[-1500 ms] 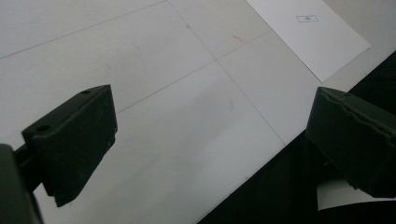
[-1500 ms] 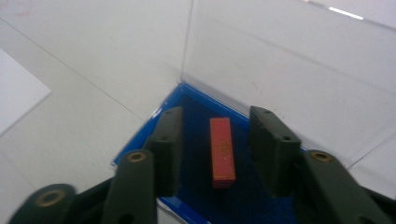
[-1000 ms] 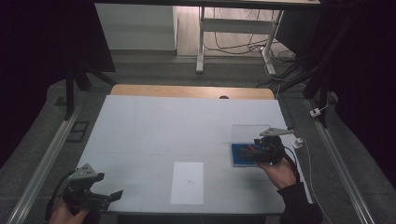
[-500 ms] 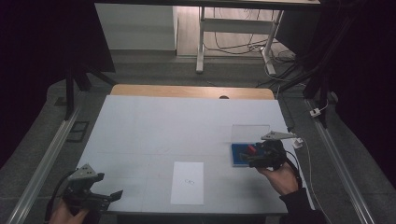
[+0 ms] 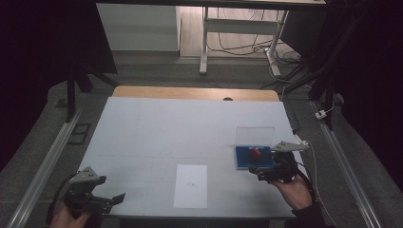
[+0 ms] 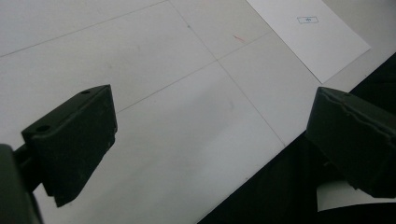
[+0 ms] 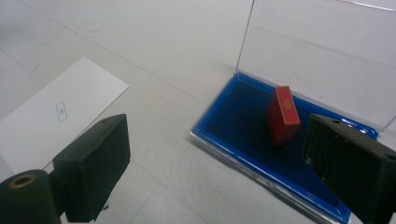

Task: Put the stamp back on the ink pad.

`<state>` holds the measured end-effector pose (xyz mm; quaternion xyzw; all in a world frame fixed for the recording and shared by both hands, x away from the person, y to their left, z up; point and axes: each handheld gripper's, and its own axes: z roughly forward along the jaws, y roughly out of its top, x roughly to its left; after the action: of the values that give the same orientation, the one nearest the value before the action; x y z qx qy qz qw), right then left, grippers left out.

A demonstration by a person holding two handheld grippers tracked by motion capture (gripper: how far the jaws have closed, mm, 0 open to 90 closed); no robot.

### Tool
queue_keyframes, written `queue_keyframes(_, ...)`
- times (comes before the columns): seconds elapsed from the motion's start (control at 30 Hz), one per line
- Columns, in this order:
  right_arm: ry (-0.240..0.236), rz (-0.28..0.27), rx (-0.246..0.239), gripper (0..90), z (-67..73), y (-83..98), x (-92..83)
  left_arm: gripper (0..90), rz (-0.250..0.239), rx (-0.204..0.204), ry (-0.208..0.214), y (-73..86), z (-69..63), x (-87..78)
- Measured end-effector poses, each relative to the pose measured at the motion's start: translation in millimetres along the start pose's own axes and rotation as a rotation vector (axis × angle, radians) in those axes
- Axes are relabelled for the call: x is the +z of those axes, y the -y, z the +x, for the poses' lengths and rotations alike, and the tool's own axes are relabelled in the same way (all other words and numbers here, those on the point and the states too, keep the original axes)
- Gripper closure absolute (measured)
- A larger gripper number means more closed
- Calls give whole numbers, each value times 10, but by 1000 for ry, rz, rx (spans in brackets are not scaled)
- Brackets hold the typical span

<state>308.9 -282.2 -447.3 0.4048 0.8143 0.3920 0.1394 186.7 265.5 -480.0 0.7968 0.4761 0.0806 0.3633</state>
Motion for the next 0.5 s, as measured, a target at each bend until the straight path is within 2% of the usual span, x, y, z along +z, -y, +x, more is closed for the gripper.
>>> queue_keyframes(0.33, 18, -11, 15, 4, 51, 147, -188, 23, 0, 0, 0, 0, 4, 0)
queue_keyframes(0.5, 32, -25, 19, 0, 84, 225, -290, 23, -1, -2, 1, 0, 5, -1)
